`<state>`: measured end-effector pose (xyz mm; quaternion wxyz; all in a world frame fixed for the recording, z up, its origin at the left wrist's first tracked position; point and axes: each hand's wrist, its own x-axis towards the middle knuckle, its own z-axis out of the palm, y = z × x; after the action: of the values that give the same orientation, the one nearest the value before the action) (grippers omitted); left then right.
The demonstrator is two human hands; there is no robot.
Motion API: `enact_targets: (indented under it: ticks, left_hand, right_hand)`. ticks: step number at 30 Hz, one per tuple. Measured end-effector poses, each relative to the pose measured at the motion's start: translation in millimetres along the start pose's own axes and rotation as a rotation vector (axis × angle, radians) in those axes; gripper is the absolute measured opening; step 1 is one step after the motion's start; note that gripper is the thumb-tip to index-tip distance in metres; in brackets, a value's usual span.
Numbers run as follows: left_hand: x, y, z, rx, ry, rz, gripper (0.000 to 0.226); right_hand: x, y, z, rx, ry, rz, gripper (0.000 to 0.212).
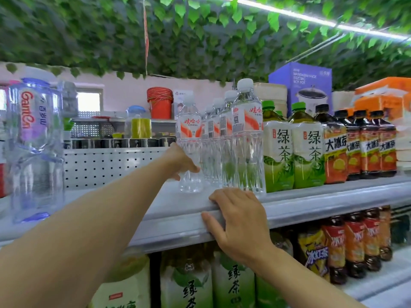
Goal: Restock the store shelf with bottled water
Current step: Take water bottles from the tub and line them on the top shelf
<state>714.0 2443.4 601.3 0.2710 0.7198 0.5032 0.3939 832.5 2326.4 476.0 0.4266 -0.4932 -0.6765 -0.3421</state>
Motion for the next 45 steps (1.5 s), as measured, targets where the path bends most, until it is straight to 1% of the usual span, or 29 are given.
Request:
enact_targets:
  ticks: [4,7,14,20,26,31,34,45]
  left_hand:
    - [19.4,4.9,8.0,0.06,-0.056,-0.02,0.073]
    - [29.4,5.4,15.5,0.085,-0.03,-0.029,0.071]
    - [47.2,6.0,26.0,0.135,-0.034,-0.068,0.063]
    - [54.6,4.8,27.1,0.231,-0.01,-0.074,0.07]
    - [62.2,0.6,28.2,0.239,0.008,-0.082,0.08]
    - [64.6,-6.7,27.7,0.214,0.012,-0.079,0.065]
    - [62.7,-11.2,29.7,0.23,0.016,-0.089,0.073]
    - [59.0,-11.2,32.2,0.225,0.01,-0.102,0.075]
  right_hand:
    - [-0.4,0.3,1.2,-0.025,0.012,-0.003,0.032]
    - [-0.7,0.7,1.4,-0.024,0.031,-0.01,0.032]
    - [-0.7,0.5,2.3,-0.015,0.055,-0.02,0.031]
    - [-0.3,0.6,2.2,-0.031,0.057,-0.021,0.032]
    - [0.7,0.6,1.8,-0.022,0.065,-0.029,0.032]
    - [-0.3,1.5,3.4,-0.008,0.066,-0.03,0.031]
    - [-0.5,2.2,3.7,-0.014,0.07,-0.03,0.031]
    - [-1.5,2.1,4.3,0.009,0.074,-0.033,0.032]
